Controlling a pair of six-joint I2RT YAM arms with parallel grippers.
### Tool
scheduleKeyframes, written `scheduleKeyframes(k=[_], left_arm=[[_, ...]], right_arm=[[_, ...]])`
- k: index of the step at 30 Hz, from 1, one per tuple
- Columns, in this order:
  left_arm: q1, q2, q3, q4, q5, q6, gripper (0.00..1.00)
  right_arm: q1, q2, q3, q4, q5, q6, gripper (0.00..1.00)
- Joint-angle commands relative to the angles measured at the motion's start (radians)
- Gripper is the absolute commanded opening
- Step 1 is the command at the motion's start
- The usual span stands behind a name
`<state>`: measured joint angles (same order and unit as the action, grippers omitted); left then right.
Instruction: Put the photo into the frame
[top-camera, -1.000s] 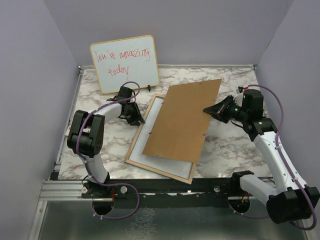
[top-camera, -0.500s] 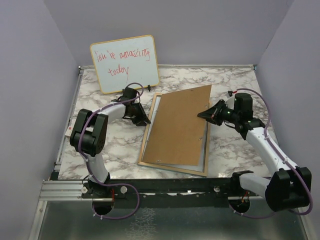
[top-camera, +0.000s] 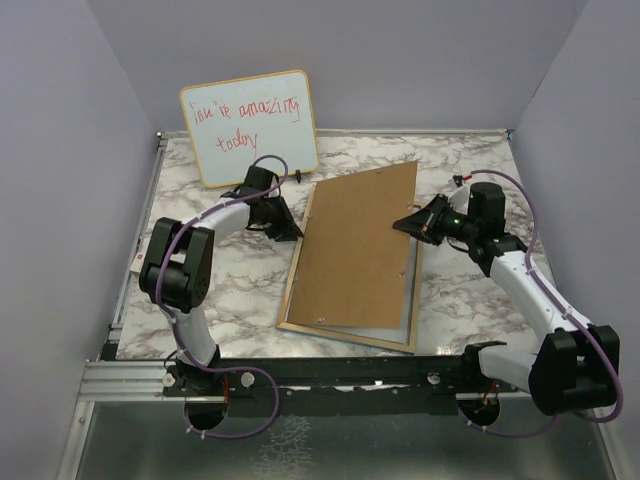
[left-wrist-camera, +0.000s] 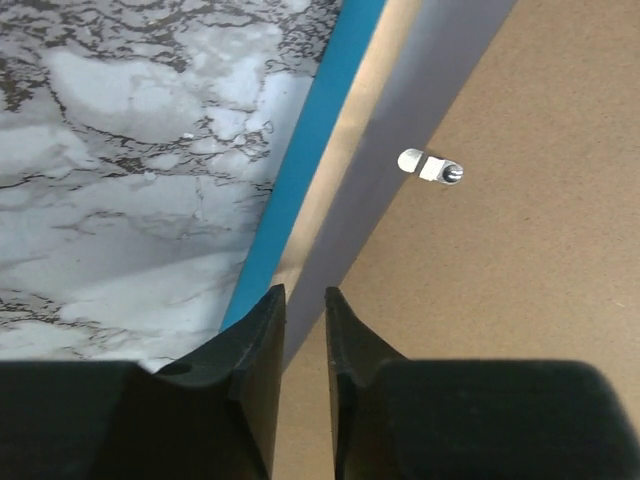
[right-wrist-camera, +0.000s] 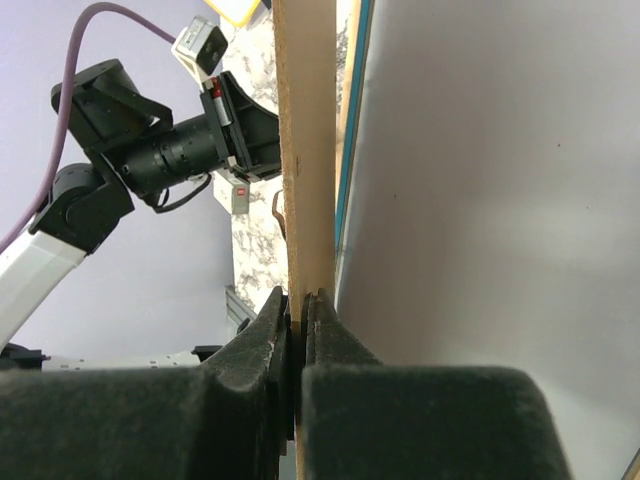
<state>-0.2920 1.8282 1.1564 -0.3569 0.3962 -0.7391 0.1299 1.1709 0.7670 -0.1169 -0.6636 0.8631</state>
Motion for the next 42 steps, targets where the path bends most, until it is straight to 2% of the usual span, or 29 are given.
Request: scheduleKeyframes(k=[1,9,18,21,26,31,35,42], left_arm=[[0.016,-0.029,0.047,-0.028,0.014,0.042,0.28],[0.069,-0.059,0.117,-0.126,-0.029,0.137,0.46],[0.087,-0.021,0.305,-0.154,-0.125,0.162,0.64],[0.082,-0.002,0.355,-0.153,-0.170,0.176,0.68],[0.058,0.020,0.354,-0.175,-0.178,0.198,0.68],[0.011,0.009,0.344,-0.184,-0.216,0.231,0.63],[-0.021,-0.010,0.347,-0.200,-0.258,0.271,0.61],[-0.063,-0.066,0.288,-0.229,-0.250,0.331,0.59]], right_arm=[[0.000,-0.030,0.000,0.102,-0.062,0.022,0.01],[0.000,-0.082,0.027,0.053,-0.026,-0.007,0.00],[0.000,-0.111,0.002,0.158,-0.152,-0.095,0.01],[0.000,-0.121,0.000,0.188,-0.172,-0.122,0.01],[0.000,-0.119,0.006,0.229,-0.171,-0.111,0.01],[0.000,-0.121,0.001,0.268,-0.176,-0.092,0.01],[0.000,-0.125,0.007,0.264,-0.167,-0.092,0.00],[0.000,-0.132,0.005,0.318,-0.115,-0.039,0.01]])
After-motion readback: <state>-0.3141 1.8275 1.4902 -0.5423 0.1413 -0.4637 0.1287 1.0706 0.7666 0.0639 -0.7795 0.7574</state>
